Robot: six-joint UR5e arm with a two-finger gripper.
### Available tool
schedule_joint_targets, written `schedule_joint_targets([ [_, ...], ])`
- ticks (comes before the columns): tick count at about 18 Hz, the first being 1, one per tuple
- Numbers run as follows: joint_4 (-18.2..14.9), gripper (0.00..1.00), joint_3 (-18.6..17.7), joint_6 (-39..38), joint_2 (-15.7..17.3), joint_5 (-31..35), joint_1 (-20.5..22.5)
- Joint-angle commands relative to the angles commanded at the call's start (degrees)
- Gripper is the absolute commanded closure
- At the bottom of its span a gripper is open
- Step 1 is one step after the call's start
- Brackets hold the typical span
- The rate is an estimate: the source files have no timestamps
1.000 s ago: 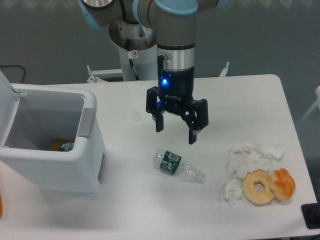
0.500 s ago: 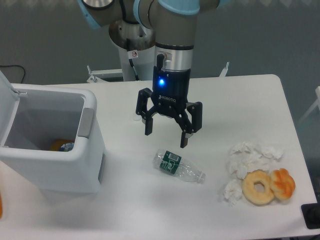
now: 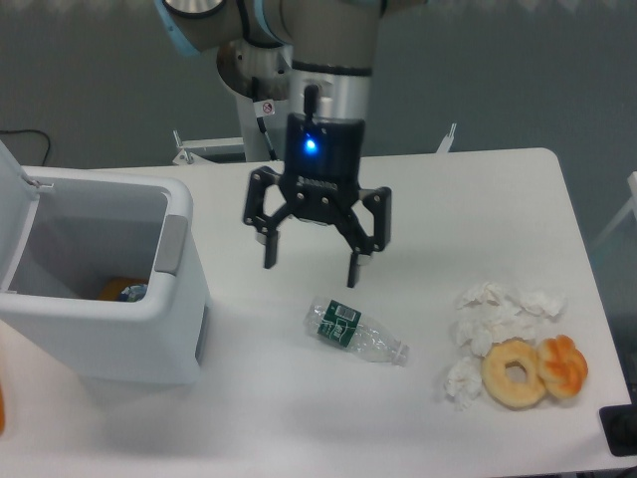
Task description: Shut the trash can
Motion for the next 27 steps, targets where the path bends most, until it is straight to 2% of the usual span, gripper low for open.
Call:
schedule_joint_targets([
  [3,0.00,0.00,1.32,-8.45,1.58,-1.22,-3.07],
  [7,-0.09,0.00,1.24,-15.23,4.48,-7.89,-4.93],
  [10,-0.09,0.00,0.97,-16.21,5.63,-13.87,-7.74],
  [22,-0.09,0.00,0.36,-17.44,6.95,-17.05,-20.21],
  [27,0.09,0.00,0.27,-17.88,5.99,-17.84,-24.09],
])
